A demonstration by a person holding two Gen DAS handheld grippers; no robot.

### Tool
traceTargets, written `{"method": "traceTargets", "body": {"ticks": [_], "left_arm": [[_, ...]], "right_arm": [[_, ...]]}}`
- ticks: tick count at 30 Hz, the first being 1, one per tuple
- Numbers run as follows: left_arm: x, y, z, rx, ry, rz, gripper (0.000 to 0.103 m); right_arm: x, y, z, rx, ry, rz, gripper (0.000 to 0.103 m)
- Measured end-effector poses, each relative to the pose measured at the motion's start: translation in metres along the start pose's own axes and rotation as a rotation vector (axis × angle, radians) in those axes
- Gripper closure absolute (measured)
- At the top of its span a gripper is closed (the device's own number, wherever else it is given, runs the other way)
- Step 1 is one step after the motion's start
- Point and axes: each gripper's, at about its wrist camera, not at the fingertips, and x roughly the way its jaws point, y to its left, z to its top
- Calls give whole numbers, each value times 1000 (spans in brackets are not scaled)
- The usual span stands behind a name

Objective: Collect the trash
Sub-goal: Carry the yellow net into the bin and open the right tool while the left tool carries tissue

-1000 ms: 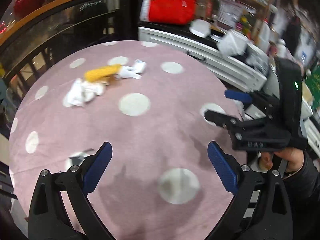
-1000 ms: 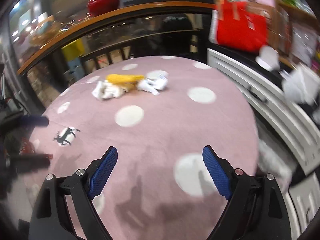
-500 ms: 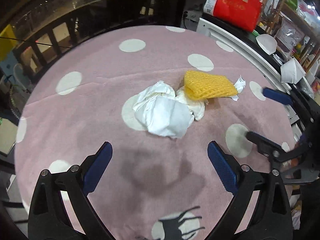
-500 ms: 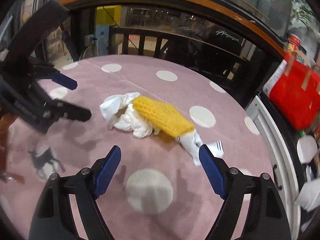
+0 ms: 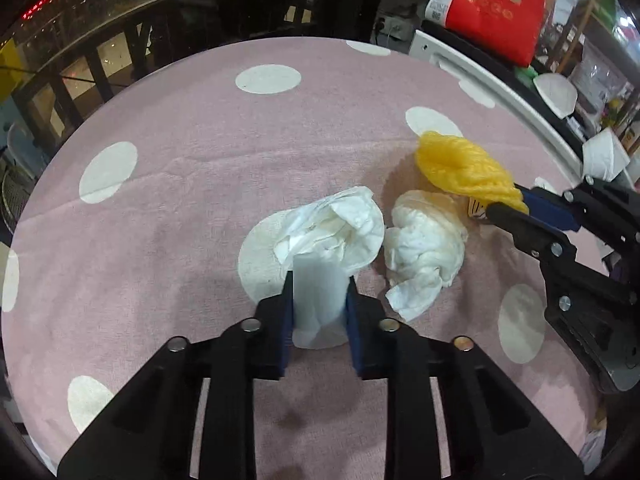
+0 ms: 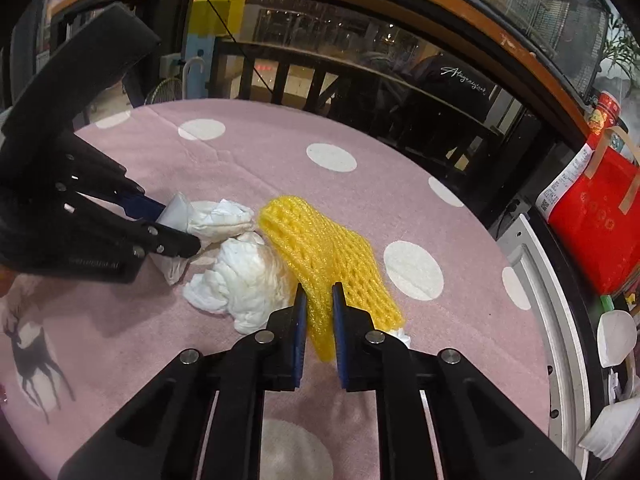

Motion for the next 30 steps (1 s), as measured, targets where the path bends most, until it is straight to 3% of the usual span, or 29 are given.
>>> {"method": "traceTargets", "body": {"ticks": [8,16,30], "left_arm": [[-45,-10,-18,-12,-61,23,91],[-93,-44,-56,30,-90,81,91],[-136,-123,-106,126,-107,22,91]], "right_arm": [[-46,5,-2,57,-56,39,91],[-92,15,-29,112,-66,81,91],[-162,22,-88,176,-95,78,91]]}}
